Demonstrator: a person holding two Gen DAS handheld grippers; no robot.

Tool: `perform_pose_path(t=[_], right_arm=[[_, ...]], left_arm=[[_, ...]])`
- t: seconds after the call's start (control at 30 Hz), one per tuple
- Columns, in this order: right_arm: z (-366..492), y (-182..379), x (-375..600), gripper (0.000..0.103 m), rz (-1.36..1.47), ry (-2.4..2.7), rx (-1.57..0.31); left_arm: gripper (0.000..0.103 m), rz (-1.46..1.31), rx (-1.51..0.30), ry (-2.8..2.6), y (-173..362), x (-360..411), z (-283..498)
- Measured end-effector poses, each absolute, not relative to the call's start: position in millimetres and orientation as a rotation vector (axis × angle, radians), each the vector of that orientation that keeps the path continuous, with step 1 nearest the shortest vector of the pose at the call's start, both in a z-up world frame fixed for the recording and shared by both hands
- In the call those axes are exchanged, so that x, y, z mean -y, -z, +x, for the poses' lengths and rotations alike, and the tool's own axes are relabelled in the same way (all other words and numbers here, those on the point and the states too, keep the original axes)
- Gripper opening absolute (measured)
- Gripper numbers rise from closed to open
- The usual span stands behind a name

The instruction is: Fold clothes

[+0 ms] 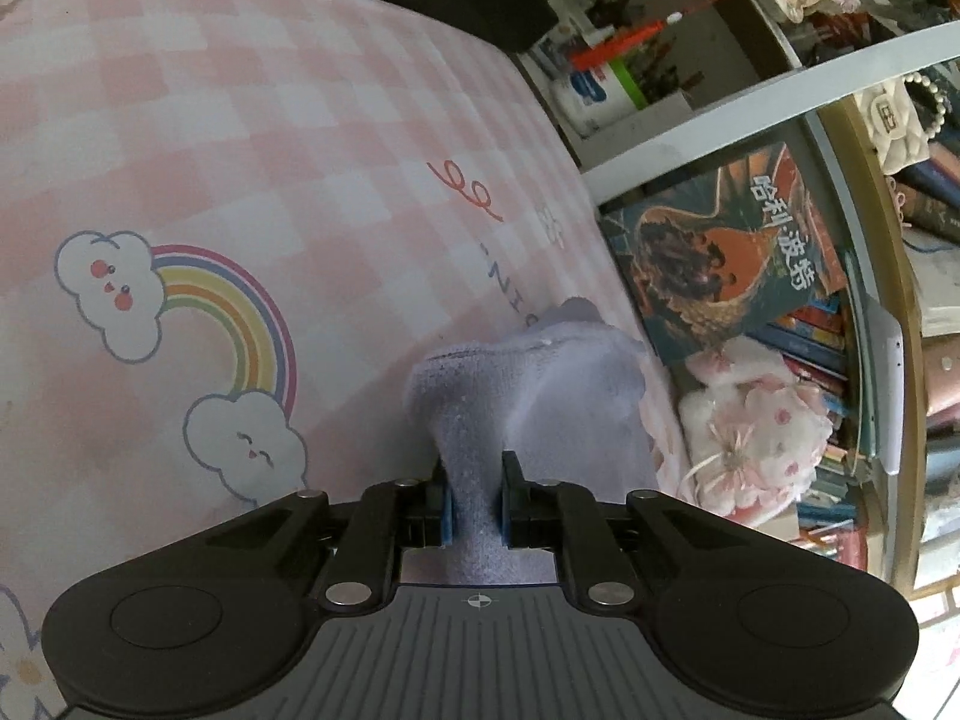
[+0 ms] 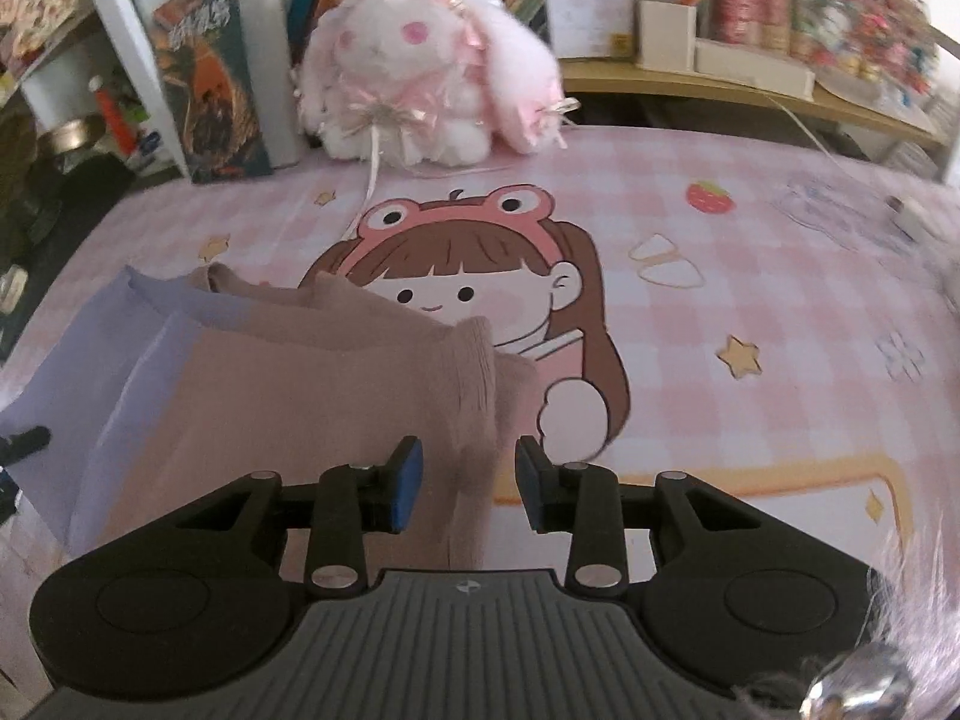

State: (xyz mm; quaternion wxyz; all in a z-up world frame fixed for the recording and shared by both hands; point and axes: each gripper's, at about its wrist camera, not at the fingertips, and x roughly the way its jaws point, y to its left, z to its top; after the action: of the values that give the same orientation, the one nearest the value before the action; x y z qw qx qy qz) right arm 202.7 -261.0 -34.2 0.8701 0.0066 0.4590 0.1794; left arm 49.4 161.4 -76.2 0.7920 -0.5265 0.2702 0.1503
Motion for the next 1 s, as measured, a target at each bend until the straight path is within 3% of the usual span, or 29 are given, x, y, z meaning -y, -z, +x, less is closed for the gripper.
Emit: perform_pose_path(t=[0.1, 0.33, 0.63, 0.73, 0.87, 0.93, 1.0], right_arm=[[210.9, 44.7, 265.4, 0.024, 0.033, -0.415, -0.998], [217.6, 52.1, 279.1, 0.023, 0.081, -0.522, -1.014], [226.9, 59.6, 293.8, 0.023, 0.123, -0.626, -1.022], [230.0, 61.1, 297.7, 0.023, 0.133, -0.658, -1.029], [234.9, 64.0, 304.3, 0.023, 0.16, -0.695, -1.047], [237.8, 64.5, 306.7, 0.023, 0.168, -0.708, -1.056], [238.7, 64.3, 306.5, 0.023, 0.165, -0.714, -1.06]], left_arm=[[0.012, -1.093, -0.569, -0.354, 68.3, -153.5, 51.3], [0.011, -0.898, -0.454, -0.294, 4.1, -106.5, 56.4], [0.012, -0.383, -0.423, -0.078, -82.2, 47.8, 66.7], [0.021, -0.118, -0.539, -0.02, -69.7, 123.1, 71.2], [0.034, 0.244, -0.739, 0.054, -8.9, 202.9, 73.5], [0.045, 0.398, -0.765, 0.046, 13.5, 225.2, 69.3], [0.047, 0.451, -0.777, 0.045, 26.4, 233.9, 64.8]])
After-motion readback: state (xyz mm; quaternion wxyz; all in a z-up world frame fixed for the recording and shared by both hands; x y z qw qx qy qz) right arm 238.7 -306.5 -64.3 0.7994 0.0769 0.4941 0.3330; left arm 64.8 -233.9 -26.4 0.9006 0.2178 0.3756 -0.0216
